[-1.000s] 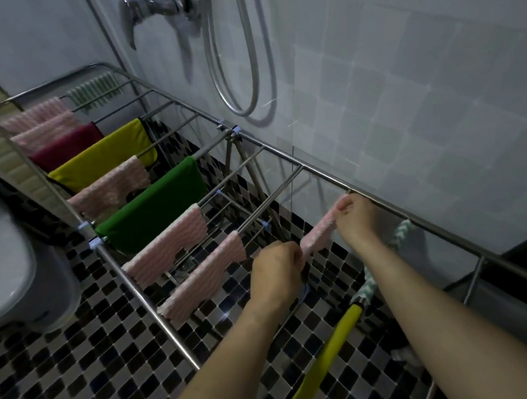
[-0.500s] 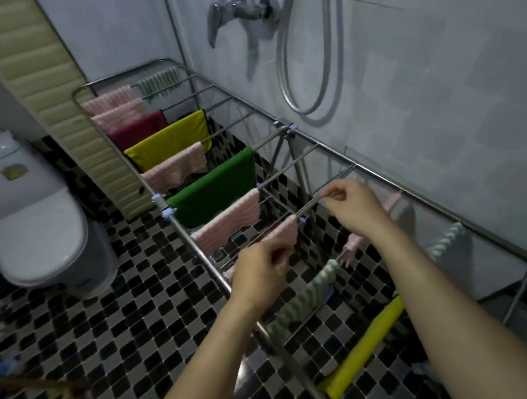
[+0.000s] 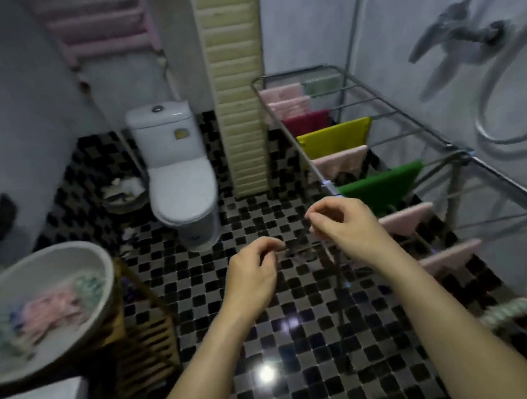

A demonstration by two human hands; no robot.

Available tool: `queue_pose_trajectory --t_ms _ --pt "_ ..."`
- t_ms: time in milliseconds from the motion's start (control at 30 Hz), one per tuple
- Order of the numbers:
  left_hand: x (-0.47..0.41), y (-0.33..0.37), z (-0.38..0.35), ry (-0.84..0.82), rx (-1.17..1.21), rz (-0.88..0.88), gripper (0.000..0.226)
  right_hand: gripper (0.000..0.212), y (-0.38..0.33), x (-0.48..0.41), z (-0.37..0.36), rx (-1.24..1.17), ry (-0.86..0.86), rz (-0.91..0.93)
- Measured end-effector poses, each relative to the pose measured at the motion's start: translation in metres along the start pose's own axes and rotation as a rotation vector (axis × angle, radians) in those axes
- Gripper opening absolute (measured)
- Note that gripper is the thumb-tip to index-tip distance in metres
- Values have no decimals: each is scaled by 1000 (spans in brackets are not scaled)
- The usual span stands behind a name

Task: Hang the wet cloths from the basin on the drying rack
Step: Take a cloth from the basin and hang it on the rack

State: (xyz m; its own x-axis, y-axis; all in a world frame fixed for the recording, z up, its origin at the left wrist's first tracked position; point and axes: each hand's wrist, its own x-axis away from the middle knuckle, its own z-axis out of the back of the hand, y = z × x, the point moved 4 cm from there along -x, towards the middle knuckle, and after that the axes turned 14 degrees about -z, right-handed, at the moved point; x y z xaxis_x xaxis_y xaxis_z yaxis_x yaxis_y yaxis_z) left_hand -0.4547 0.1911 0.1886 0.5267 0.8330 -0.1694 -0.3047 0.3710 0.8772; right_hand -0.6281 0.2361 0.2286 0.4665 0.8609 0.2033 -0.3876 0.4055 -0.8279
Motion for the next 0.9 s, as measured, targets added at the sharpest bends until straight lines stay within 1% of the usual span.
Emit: queue_pose_trajectory --t_ms 100,233,267,300,367,433,500,633,667,700,767,833,867,900 --pt "15 -31 62 141 -94 94 30 11 -42 -4 -62 -15 -109 83" --pt "36 -79 140 359 -184 267 26 13 -90 -13 -149 -14 -282 106" --pt "37 -86 145 371 -189 298 25 13 -91 -13 -156 -23 -295 103" --pt "47 -105 170 445 -190 347 25 13 -107 -19 -190 -2 -368 125" --pt "53 -121 187 500 -180 403 26 13 -115 -26 -215 16 -425 113" --pt "68 -143 216 611 -154 486 26 12 -133 -36 -260 65 -532 133" --pt "78 -162 238 675 -166 547 25 12 -145 -47 -298 124 -601 158" --pt "85 -219 279 737 -230 697 23 17 -164 -76 -384 282 -771 196" --pt "85 -226 280 705 -251 725 25 19 -163 -78 -388 317 -767 204" --pt "84 -248 293 733 -260 785 28 21 -170 -94 -423 359 -829 239" --pt "81 -265 297 690 -247 832 26 26 -171 -105 -444 436 -854 274" --pt "77 -294 304 679 -214 911 23 35 -170 -121 -483 555 -911 350" --pt "75 -298 305 673 -196 925 25 39 -171 -121 -487 608 -908 398" --pt "73 -315 309 693 -158 979 29 43 -170 -129 -513 683 -938 466"
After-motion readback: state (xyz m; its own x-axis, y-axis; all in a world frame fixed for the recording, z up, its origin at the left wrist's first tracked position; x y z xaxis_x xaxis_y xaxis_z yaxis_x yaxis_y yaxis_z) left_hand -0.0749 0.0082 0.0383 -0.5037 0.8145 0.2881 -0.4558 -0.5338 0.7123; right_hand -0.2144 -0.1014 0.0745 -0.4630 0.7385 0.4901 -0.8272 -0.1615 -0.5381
